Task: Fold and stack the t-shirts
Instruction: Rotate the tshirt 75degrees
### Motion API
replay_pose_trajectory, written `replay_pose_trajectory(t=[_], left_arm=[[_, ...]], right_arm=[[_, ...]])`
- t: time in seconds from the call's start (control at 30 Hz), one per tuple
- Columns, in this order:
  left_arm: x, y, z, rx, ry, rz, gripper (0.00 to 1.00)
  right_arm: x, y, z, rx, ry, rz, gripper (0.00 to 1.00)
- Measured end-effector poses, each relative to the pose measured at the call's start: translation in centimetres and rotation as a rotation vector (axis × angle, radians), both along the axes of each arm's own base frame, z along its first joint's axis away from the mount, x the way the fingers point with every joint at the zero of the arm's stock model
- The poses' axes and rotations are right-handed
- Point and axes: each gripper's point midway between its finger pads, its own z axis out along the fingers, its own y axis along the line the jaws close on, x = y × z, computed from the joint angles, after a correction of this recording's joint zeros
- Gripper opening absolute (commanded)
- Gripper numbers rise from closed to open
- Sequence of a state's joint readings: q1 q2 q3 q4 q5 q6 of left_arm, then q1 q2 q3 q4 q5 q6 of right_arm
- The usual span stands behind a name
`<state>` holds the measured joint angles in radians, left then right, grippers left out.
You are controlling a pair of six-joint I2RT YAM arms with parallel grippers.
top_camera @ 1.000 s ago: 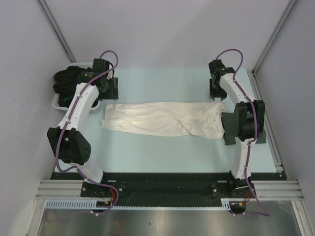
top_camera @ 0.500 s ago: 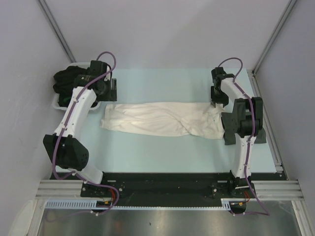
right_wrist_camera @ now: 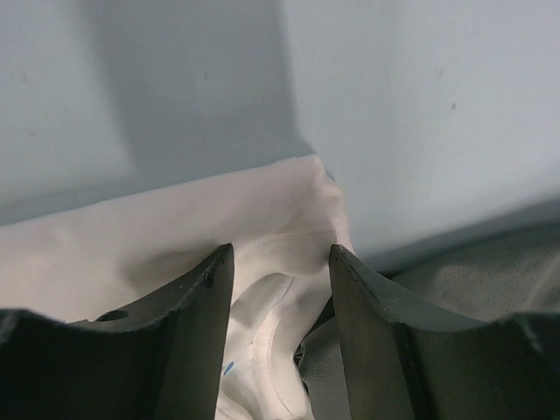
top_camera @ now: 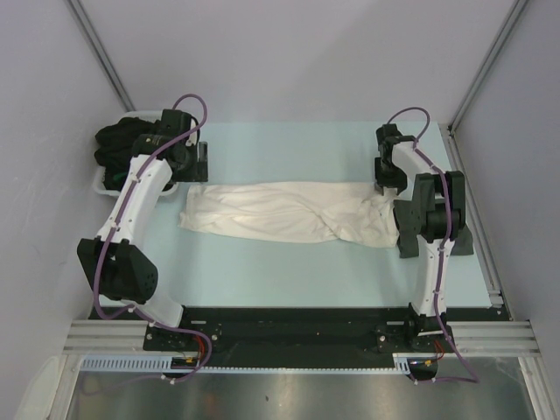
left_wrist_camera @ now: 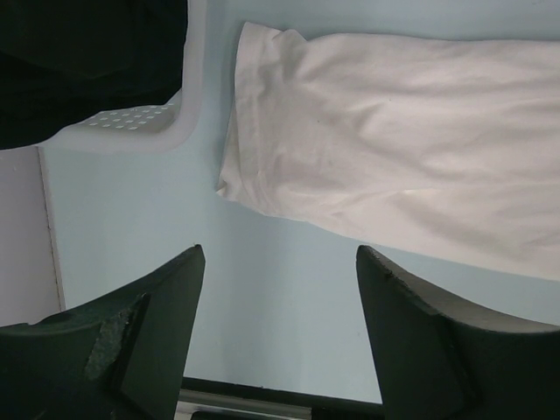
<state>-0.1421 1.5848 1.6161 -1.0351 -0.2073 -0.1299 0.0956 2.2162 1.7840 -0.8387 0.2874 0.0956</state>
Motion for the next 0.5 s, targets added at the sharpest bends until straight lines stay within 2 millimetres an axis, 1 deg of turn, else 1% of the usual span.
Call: replay_pose_trajectory(t=[0.13, 0.23, 0.27, 0.3, 0.33, 0.37, 0.5], left_arm=[[0.0, 0.0, 0.0, 0.000, 0.000, 0.000, 0.76], [0.0, 0.0, 0.0, 0.002, 0.000, 0.001, 0.76], [0.0, 0.1, 0.0, 0.004, 0.000, 0.002, 0.76], [0.0, 0.1, 0.0, 0.005, 0.000, 0.003, 0.76], [0.0, 0.2, 0.0, 0.008, 0.001, 0.004, 0.76], [-0.1, 0.2, 0.0, 0.010, 0.001, 0.006, 0.76], [-0.2, 0.5, 0.0, 0.022, 0.004, 0.013, 0.76]], right_arm=[[0.0, -0.2, -0.2, 0.009, -0.001, -0.006, 0.50], [0.0, -0.1, -0.4, 0.019, -0.003, -0.007, 0.32], [0.0, -0.1, -0.4, 0.022, -0.004, -0.007, 0.16], [0.0, 0.0, -0.5, 0.028, -0.005, -0.009, 0.09], [0.0, 0.1, -0.6, 0.032, -0.005, -0.015, 0.04], [-0.1, 0.0, -0.9, 0.033, 0.000, -0.015, 0.01], [-0.2, -0.3, -1.1, 0.042, 0.006, -0.028, 0.00]])
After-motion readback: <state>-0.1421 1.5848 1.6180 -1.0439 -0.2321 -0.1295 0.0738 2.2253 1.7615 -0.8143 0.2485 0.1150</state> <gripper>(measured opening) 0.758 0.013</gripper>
